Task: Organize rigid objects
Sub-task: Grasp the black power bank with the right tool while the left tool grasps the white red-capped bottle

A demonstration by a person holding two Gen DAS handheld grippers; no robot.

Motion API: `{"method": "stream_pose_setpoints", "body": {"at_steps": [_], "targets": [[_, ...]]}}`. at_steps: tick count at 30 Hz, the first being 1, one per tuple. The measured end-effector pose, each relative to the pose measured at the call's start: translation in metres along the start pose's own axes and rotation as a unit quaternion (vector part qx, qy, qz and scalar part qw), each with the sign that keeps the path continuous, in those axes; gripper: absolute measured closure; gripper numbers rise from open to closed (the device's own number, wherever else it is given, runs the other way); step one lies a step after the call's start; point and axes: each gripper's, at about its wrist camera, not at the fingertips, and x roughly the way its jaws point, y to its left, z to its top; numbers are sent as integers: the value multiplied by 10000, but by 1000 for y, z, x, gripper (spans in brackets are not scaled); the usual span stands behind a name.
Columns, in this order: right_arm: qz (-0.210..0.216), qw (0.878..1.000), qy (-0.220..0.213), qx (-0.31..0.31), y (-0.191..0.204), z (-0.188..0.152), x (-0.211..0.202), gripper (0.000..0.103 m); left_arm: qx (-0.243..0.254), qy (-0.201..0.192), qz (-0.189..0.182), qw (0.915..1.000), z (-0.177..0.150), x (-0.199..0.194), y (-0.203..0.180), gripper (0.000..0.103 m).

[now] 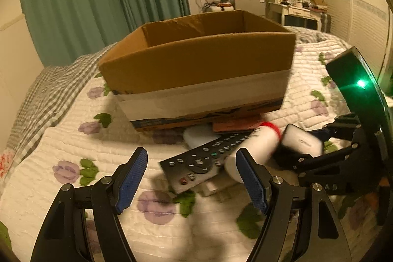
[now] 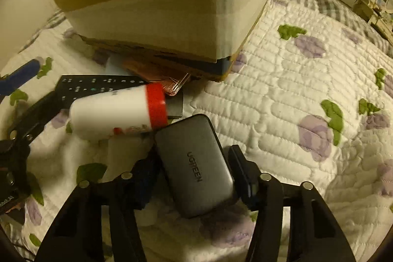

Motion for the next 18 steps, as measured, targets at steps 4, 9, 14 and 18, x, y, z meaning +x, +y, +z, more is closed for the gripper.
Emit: {"method": "stream_pose_setpoints", "body": {"at_steps": [4,9,14,18], "targets": [[-237,9963,-750,347,-15,-14,-43,61,231,-14,-94,9997,6,-4,-15,26],[-281,9900,-1124,809,-35,-14,-66,61,538,43,-306,9981,13,8,-41,26],[-199,9881,-1128,1028,-49,-6,-71,61,649,330,-545,9959,18,38,-60,26],[-109,9862,-1163,1170,-56,-9,-74,61,695,554,-842,9925,17,58,-70,26]]}}
